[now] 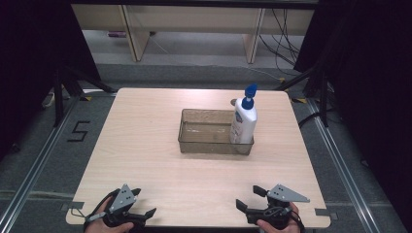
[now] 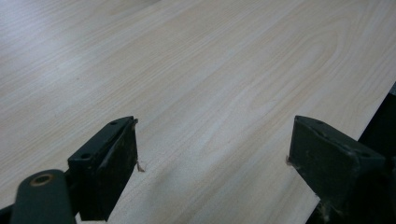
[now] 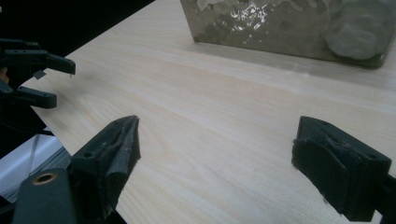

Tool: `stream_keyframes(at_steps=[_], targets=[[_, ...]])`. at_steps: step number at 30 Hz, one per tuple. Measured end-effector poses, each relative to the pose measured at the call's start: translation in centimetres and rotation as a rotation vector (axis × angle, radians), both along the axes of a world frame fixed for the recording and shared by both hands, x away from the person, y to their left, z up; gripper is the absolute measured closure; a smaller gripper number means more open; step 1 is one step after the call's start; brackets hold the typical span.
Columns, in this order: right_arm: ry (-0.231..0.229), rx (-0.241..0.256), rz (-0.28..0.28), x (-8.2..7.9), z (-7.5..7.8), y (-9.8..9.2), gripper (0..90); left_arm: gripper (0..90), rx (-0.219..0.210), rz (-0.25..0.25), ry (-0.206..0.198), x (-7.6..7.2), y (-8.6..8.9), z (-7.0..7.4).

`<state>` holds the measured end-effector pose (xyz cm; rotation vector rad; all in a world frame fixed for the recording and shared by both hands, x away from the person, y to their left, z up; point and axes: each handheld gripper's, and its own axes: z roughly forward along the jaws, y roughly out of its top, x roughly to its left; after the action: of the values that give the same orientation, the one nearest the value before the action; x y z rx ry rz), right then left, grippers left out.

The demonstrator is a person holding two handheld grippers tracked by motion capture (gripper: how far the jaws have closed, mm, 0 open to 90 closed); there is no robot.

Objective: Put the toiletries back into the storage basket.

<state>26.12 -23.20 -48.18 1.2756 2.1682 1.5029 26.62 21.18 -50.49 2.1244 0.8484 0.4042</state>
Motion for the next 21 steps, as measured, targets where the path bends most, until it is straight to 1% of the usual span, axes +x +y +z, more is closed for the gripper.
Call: stream_keyframes(at_steps=[1,2,4,5,6,8,9,10,12,13,14,15,17,18,19,20,21], targets=[[-0.011,-0.011,0.015,0.0,0.0,-0.1,15.4,15.0,0.0,0.0,0.0,0.0,0.0,0.0],[-0.015,-0.02,0.01,0.0,-0.1,-0.1,15.4,15.0,0.0,0.0,0.001,0.0,0.0,0.0],[-0.009,-0.01,0.015,-0.1,-0.2,0.1,15.4,15.0,0.0,0.0,0.0,0.0,0.0,0.0],[0.01,-0.012,0.005,-0.4,0.0,0.1,15.4,15.0,0.005,0.002,-0.004,0.0,0.0,0.0],[0.01,-0.012,0.005,-0.4,0.0,0.1,15.4,15.0,0.005,0.002,-0.004,0.0,0.0,0.0],[-0.006,-0.032,0.023,-0.4,-0.2,0.0,15.4,15.0,0.003,0.003,-0.003,0.0,0.0,0.0],[0.018,-0.014,0.016,-0.6,-0.2,0.1,15.4,14.9,0.001,0.003,-0.003,0.0,0.0,0.0],[-0.009,-0.034,0.014,-0.5,-0.3,0.0,15.4,15.0,0.001,0.003,-0.002,0.0,0.0,0.0],[-0.012,-0.032,0.018,-0.5,-0.4,0.0,15.4,15.0,0.003,0.005,-0.001,0.0,0.0,0.0],[0.004,-0.015,0.039,-0.6,-0.5,0.0,15.4,15.0,-0.002,0.0,-0.001,0.0,0.0,0.0],[0.014,-0.025,0.04,-0.6,-0.4,-0.1,15.4,15.0,-0.001,-0.001,0.0,0.0,0.0,0.0],[-0.005,-0.044,0.022,-0.8,-0.4,-0.2,15.4,15.0,0.0,-0.001,-0.001,0.0,0.0,0.0],[-0.005,-0.037,0.021,-0.8,-0.4,-0.1,15.4,15.0,0.002,0.002,-0.004,0.0,0.0,0.0],[0.011,-0.017,0.013,-1.0,-0.4,0.0,15.4,15.0,0.002,0.002,-0.004,0.0,0.0,0.0],[0.011,-0.017,0.013,-1.0,-0.4,0.0,15.4,15.0,0.002,0.002,-0.003,0.0,0.0,0.0],[-0.009,-0.033,0.017,-1.0,-0.4,-0.2,15.4,15.0,0.0,0.002,-0.004,0.0,0.0,0.0],[-0.003,-0.026,0.026,-1.0,-0.4,-0.2,15.4,15.0,0.0,0.002,-0.004,0.0,0.0,0.0]])
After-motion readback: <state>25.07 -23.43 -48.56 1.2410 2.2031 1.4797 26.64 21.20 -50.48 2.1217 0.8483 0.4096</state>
